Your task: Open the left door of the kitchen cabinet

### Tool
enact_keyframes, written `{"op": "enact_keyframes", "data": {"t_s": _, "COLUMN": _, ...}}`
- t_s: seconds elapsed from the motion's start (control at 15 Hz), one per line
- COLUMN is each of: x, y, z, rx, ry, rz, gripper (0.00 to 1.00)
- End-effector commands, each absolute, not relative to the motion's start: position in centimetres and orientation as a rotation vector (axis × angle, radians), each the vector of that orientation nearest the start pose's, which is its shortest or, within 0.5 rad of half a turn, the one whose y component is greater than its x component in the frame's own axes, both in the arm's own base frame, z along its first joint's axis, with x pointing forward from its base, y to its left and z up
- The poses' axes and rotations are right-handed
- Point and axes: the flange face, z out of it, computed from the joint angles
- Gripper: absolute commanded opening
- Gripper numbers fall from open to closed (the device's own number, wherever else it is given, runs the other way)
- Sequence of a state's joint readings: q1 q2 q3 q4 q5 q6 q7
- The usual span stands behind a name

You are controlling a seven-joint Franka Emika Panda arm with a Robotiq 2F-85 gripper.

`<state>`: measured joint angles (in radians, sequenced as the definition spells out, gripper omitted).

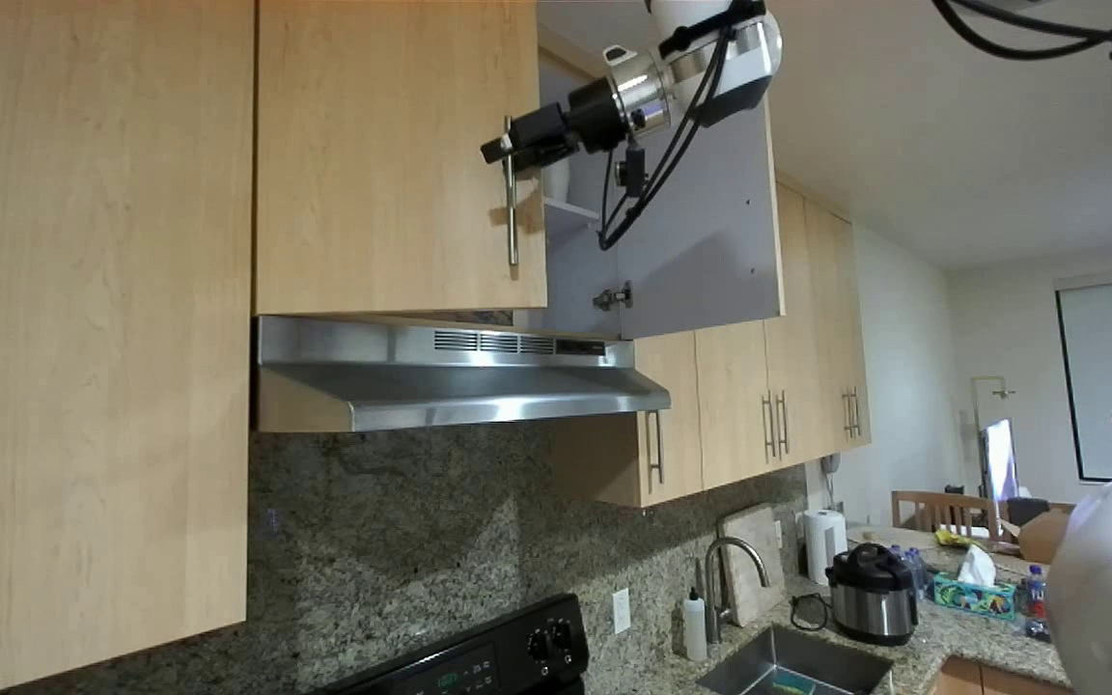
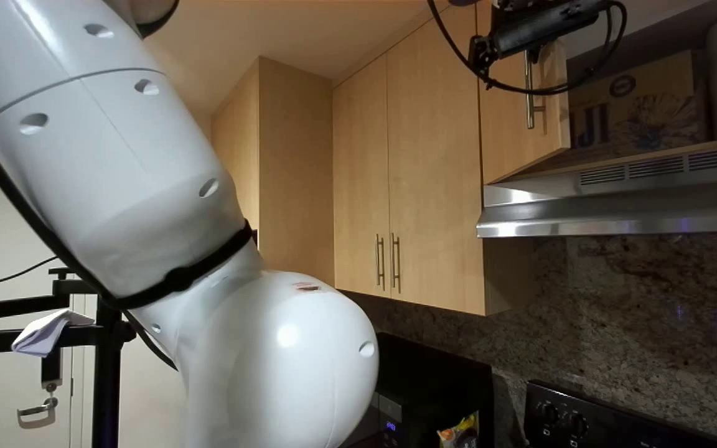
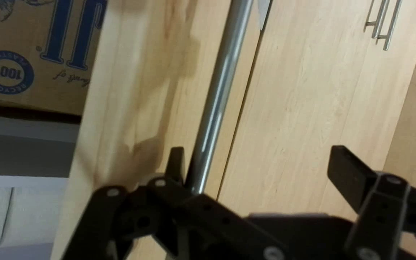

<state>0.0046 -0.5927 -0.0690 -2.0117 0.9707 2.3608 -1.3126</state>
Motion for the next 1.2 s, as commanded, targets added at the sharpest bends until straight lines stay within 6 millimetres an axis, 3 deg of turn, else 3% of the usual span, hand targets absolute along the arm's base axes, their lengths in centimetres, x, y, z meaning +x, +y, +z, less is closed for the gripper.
{"op": "enact_keyframes", "data": {"t_s": 0.0, "x": 37.2, "y": 1.9, "z": 78.4, "rx": -2.103, "ry": -1.093, "rz": -1.746, "gripper": 1.00}}
{"op": "enact_keyframes", "data": {"t_s": 0.6, "x": 35.3, "y": 6.7, "z": 78.6, "rx": -2.164, "ry": -1.021, "rz": -1.894, "gripper": 1.00}}
{"op": "enact_keyframes", "data": {"t_s": 1.13, "x": 34.1, "y": 8.4, "z": 79.8, "rx": -2.239, "ry": -0.947, "rz": -1.889, "gripper": 1.00}}
